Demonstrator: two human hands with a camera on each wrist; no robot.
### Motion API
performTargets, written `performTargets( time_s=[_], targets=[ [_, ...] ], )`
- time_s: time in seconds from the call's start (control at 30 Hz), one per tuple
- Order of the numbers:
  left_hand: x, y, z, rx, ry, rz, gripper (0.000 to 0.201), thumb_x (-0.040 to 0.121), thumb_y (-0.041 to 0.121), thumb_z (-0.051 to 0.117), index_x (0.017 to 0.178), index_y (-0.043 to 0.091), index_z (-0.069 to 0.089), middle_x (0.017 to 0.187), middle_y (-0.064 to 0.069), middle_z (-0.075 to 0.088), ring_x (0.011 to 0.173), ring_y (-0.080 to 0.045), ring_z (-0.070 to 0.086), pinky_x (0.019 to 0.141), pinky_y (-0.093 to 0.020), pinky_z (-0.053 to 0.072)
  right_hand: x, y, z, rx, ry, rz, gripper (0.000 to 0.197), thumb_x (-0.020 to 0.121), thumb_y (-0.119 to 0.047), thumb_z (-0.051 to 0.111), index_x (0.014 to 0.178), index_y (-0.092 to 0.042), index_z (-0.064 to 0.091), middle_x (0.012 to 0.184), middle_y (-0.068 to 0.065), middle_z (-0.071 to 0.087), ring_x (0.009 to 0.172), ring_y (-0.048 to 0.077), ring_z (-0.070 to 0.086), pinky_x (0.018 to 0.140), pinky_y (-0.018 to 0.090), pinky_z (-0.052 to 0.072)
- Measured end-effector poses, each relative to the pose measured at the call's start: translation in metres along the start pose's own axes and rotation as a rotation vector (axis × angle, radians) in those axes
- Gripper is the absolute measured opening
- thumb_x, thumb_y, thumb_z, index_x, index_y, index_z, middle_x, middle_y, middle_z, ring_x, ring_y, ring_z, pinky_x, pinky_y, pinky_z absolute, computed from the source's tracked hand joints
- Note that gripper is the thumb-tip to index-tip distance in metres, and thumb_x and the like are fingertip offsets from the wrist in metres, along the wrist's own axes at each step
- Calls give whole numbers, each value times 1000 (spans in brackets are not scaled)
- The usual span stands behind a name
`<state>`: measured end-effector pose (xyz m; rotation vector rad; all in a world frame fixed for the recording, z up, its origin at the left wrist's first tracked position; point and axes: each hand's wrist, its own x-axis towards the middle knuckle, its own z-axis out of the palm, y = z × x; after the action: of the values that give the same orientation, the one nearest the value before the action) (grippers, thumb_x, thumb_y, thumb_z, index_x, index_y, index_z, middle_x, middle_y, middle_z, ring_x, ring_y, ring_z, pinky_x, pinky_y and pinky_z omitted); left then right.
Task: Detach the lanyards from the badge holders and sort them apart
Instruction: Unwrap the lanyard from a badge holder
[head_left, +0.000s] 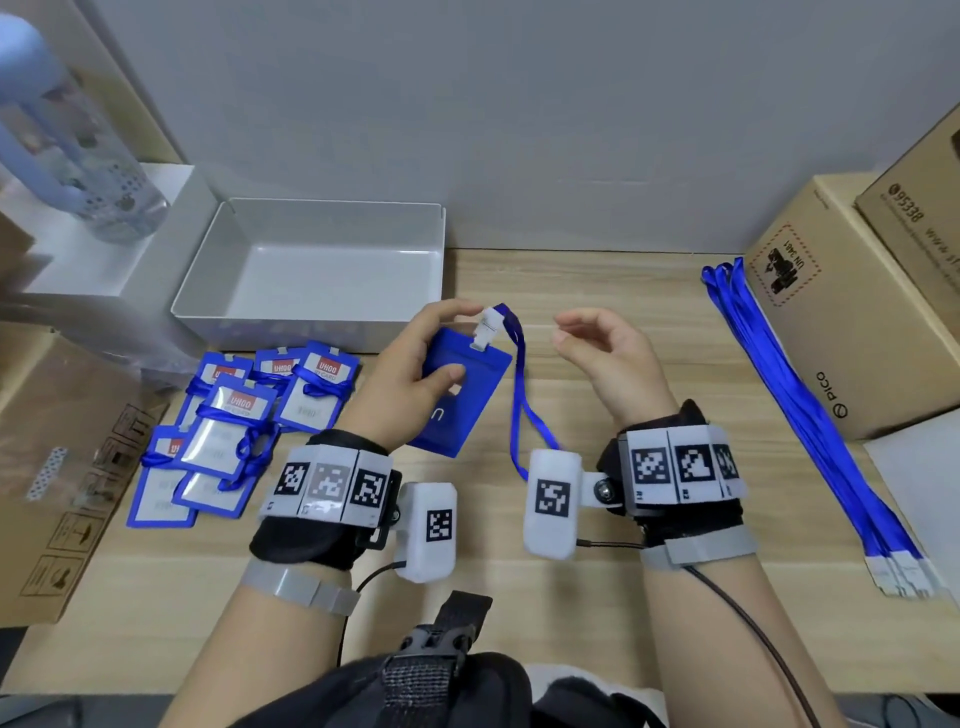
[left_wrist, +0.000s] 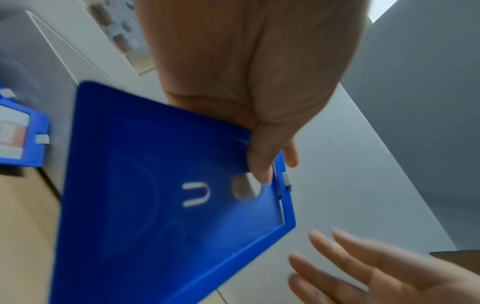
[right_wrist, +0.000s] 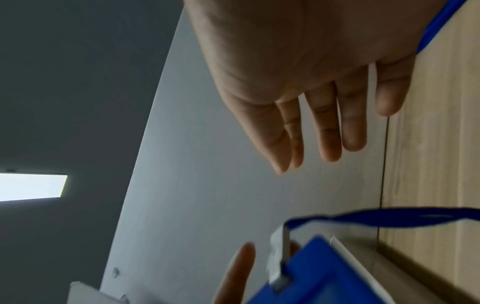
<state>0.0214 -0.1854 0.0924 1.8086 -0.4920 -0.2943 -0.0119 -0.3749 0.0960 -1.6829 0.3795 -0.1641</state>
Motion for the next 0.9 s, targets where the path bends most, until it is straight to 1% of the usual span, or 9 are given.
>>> performTargets(
  time_s=[0.07, 0.13, 0.27, 0.33, 0.4, 0.47, 0.6, 0.7, 0.9],
  targets=[
    [0, 6, 5, -59, -18, 6, 59, 86, -12, 46, 122, 35, 42, 107, -2, 62, 86, -12, 61, 79, -28, 52, -3, -4, 9, 26, -94, -13, 12, 85, -9, 60, 96, -14, 59, 87, -8, 59, 75, -8, 56, 68, 2, 43],
    [0, 10, 10, -118, -33, 3, 61, 86, -12, 47, 124, 35, 40, 111, -15, 61, 91, -26, 61, 80, -31, 52, -6, -7, 16, 28, -158, -33, 11, 86, -11, 59, 95, -15, 59, 87, -6, 61, 78, -2, 57, 67, 4, 44],
    [-1, 10, 14, -198, -45, -32, 62, 86, -11, 49, 126, 34, 38, 108, -22, 61, 89, -33, 61, 79, -35, 54, -7, -7, 21, 59, -127, -77, 17, 82, -8, 63, 88, -24, 59, 84, -4, 63, 76, 6, 60, 67, 13, 50],
    [-1, 7, 16, -231, -45, -77, 52, 86, -10, 50, 119, 29, 42, 93, -17, 66, 78, -28, 62, 72, -29, 53, -7, -7, 21, 63, -122, -108, 21, 81, -6, 64, 86, -25, 59, 83, -4, 63, 71, 4, 60, 66, 15, 50],
    [-1, 5, 16, -264, -53, -123, 37, 87, -7, 50, 107, 24, 47, 77, 2, 70, 70, -14, 63, 65, -22, 51, -6, -9, 21, 47, -131, -138, 21, 81, -5, 64, 83, -26, 60, 83, -4, 63, 69, 4, 59, 65, 15, 49],
    [-1, 6, 17, -286, -60, -135, 23, 89, -3, 50, 98, 18, 51, 70, 9, 69, 64, -6, 63, 60, -18, 50, -6, -10, 22, 36, -133, -151, 22, 80, -4, 64, 81, -25, 60, 82, -7, 62, 68, 3, 57, 66, 15, 48],
    [0, 6, 16, -313, -27, -129, 14, 89, 3, 51, 88, 16, 56, 68, 9, 68, 64, -6, 64, 61, -19, 53, -8, -11, 26, -6, -108, -189, 27, 77, -3, 67, 81, -29, 60, 77, -10, 61, 66, 1, 55, 71, 20, 48],
    [1, 3, 17, -305, 23, -127, 13, 89, 4, 52, 84, 15, 57, 67, 8, 68, 62, -7, 63, 58, -18, 52, -10, -12, 30, -13, -44, -233, 33, 73, 0, 69, 75, -29, 54, 72, -9, 58, 66, 5, 54, 67, 16, 47],
    [4, 2, 18, -377, 123, -162, 20, 93, 9, 48, 75, 11, 56, 63, 5, 64, 56, -7, 59, 56, -17, 48, -11, -12, 32, -222, -34, -342, 11, 71, -5, 72, 73, -15, 67, 70, -17, 61, 68, 2, 58, 69, 12, 47]
  ],
)
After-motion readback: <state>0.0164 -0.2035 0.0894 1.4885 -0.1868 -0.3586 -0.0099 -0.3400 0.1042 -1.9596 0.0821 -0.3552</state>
